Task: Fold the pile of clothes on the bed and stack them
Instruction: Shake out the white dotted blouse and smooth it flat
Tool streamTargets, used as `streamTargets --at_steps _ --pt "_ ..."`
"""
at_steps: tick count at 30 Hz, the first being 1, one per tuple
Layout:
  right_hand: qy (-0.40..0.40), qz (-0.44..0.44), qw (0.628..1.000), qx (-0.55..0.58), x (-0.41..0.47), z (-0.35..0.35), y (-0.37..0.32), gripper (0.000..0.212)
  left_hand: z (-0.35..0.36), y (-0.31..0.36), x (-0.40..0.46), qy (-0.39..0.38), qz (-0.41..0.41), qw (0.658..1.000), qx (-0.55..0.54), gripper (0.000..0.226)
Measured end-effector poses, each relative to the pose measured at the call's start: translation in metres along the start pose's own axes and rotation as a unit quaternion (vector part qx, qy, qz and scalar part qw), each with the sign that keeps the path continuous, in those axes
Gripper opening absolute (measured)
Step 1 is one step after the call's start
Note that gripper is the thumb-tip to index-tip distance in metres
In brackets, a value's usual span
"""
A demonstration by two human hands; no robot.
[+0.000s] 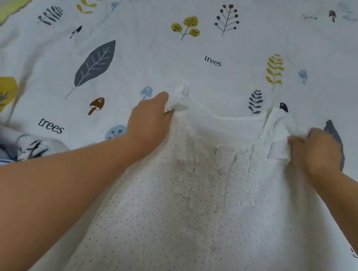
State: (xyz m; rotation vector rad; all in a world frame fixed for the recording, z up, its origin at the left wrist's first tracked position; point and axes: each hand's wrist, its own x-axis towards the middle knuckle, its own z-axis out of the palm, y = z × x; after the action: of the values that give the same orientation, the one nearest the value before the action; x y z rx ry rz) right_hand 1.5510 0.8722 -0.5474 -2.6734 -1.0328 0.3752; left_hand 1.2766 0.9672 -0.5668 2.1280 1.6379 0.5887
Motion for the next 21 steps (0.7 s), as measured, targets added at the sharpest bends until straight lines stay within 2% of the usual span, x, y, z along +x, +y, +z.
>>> streamTargets --at_steps 3,4,5,7,9,11,13,14,17,21 --pt "0.068 -0.023 0.996 0.053 0.013 -0.006 -0.012 0.019 -0.003 0.003 0.013 0.085 -0.018 0.996 0.011 0.020" --pt "0.080 -0.022 0.995 0.060 0.015 -0.005 -0.016 0.020 -0.002 0.005 0.017 0.093 -0.034 0.995 0.011 0.014" --pt "0.087 -0.018 0.995 0.045 0.016 -0.003 -0.019 0.029 0.001 0.007 0.018 0.087 -0.055 0.994 0.023 0.017" --pt "0.094 -0.027 0.995 -0.037 0.009 0.004 -0.021 0.058 0.008 0.008 0.012 0.064 -0.056 0.992 0.094 0.048" --pt "0.084 -0.081 0.988 -0.103 -0.004 0.014 -0.019 0.068 0.014 0.007 -0.002 0.051 0.013 0.986 0.159 0.062" --pt "0.024 -0.150 0.975 -0.163 -0.019 0.025 -0.012 0.060 0.018 0.004 -0.016 -0.042 0.080 0.974 0.209 0.064" --pt "-0.063 -0.177 0.957 -0.220 -0.030 0.036 -0.004 0.057 0.023 -0.004 -0.023 -0.152 0.091 0.950 0.257 0.063" --pt "-0.093 -0.175 0.952 -0.233 -0.033 0.038 -0.001 0.059 0.024 -0.007 -0.024 -0.178 0.085 0.943 0.266 0.062" --pt "-0.119 -0.170 0.953 -0.222 -0.039 0.031 -0.002 0.057 0.018 0.001 -0.023 -0.178 0.069 0.946 0.262 0.060" --pt "-0.069 -0.218 0.968 -0.105 -0.058 0.008 0.002 0.033 0.005 0.033 -0.039 -0.136 0.084 0.969 0.188 0.049"
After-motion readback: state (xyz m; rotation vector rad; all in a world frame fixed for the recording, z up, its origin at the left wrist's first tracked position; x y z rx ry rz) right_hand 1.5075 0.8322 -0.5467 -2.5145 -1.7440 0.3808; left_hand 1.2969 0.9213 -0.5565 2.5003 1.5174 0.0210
